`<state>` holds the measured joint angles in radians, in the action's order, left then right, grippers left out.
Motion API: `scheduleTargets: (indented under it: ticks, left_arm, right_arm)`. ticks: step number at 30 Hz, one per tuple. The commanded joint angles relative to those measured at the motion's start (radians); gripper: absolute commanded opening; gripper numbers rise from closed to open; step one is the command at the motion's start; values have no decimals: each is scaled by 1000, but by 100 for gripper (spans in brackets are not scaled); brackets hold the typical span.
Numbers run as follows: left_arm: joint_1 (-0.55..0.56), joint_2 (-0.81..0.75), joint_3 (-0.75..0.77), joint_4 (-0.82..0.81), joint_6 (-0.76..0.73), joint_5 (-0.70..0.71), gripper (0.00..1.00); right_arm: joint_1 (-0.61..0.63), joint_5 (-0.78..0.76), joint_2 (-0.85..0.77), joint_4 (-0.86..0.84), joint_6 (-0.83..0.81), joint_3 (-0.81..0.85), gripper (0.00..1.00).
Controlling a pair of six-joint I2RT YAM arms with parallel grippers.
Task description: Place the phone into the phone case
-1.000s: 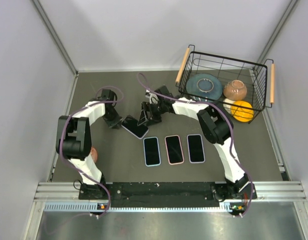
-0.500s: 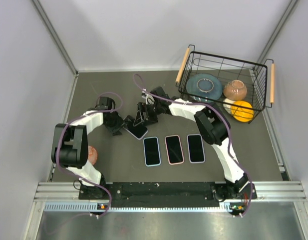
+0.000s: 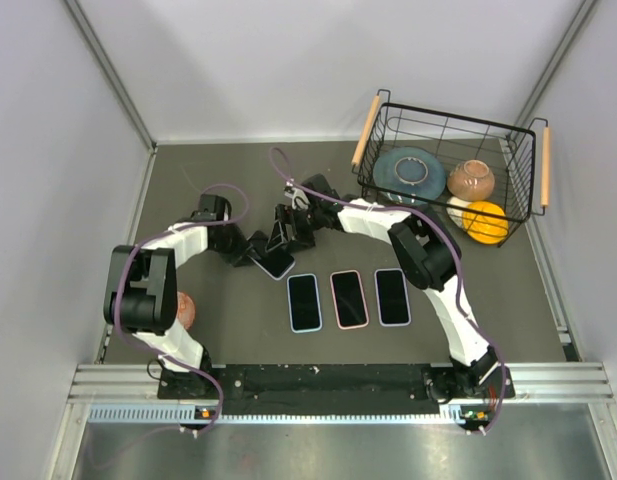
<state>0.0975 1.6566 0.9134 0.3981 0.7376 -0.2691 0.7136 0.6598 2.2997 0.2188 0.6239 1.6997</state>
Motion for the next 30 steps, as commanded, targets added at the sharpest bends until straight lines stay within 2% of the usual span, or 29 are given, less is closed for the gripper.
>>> scheduleTargets:
  ticks: [1, 3, 7, 12, 13, 14, 17, 27, 29, 30]
  left_arm:
    - [2, 43, -22, -5, -23, -4, 23]
    - [-2, 46, -21, -7, -29, -12, 18]
    - [-18, 48, -22, -36, -55, -94, 25]
    - [-59, 68, -27, -45, -70, -168, 21]
    - [-65, 69, -27, -45, -75, -177, 23]
    - [-68, 68, -27, -42, -81, -183, 31]
    - [-70, 51, -15, -16, -112, -157, 38]
    - [-73, 57, 13, 41, -133, -101, 36]
    - [-73, 58, 16, 51, -136, -87, 36]
    - [-74, 58, 19, 51, -139, -82, 36]
  right_arm:
    - [26, 76, -2, -64, 71, -9, 76]
    - [26, 104, 4, -99, 94, -9, 76]
    - [27, 187, 20, -180, 169, -12, 75]
    - [27, 251, 21, -330, 258, -52, 65]
    - [27, 271, 21, -349, 267, -60, 63]
    - [26, 274, 18, -358, 272, -72, 63]
    - [27, 276, 12, -369, 273, -86, 59]
    - [26, 291, 4, -447, 316, -117, 36]
    - [26, 296, 1, -453, 316, -124, 36]
    - [26, 297, -2, -461, 315, -127, 39]
